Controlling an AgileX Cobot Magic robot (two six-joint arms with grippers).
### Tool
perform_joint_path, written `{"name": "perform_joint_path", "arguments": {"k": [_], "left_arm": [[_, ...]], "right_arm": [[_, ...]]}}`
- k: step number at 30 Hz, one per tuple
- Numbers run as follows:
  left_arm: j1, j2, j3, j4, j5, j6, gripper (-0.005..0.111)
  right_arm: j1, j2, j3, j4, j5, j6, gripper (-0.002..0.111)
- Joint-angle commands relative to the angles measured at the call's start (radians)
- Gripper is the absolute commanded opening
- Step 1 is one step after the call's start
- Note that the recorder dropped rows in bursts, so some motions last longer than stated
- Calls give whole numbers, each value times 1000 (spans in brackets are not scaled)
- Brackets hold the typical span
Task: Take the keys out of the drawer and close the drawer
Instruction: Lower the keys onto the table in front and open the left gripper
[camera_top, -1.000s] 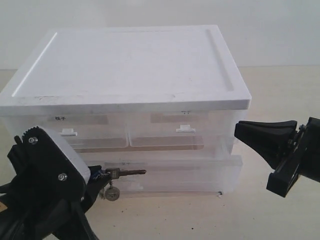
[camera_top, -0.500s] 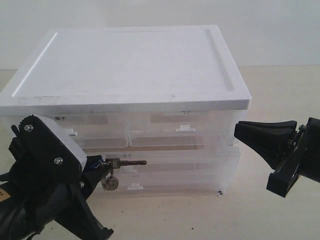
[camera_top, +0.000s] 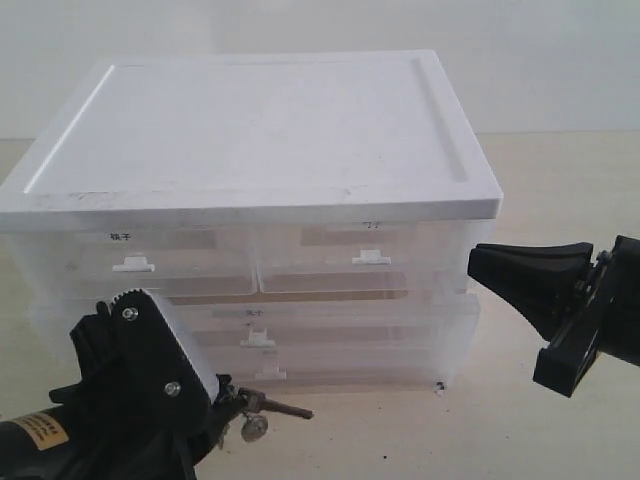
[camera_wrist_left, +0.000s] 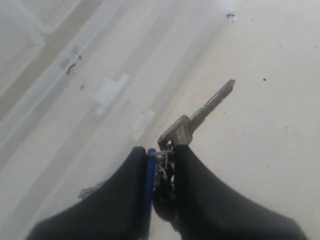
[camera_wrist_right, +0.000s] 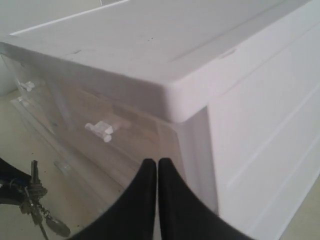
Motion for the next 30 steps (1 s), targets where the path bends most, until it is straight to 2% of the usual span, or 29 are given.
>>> {"name": "perform_joint_path", "arguments": {"k": [1,3,6,9,12,15,16,21,23,30], "left_arm": [[2,30,2,7,-68,-17,40],[2,32,2,5,-79,-17,45],[2,32,2,5,-84,-30,45],[2,32,2,5,-17,-74,44],[2,32,2,5,43,-73,32],[2,32,2,24,9,-70,7],[2,32,2,28,-16,-70,5],[2,33,0,28,-212,-115,5],[7,37,-2,48,-224,-120,5],[91,133,-6,203,-190,-277,5]], "right_arm": [[-2,1,-3,-4,-8,1,0],[-2,1,-3,-4,-8,1,0],[-2,1,-3,-4,-8,1,0],[-2,1,-3,-4,-8,1,0],[-2,1,-3,-4,-8,1,0],[-2,1,-3,-4,-11,1,0],[-2,1,-3,-4,-11,1,0],[-2,1,-3,-8,-9,1,0],[-2,1,-3,-11,-9,1,0],[-2,1,-3,-15,-9,0,0]]}}
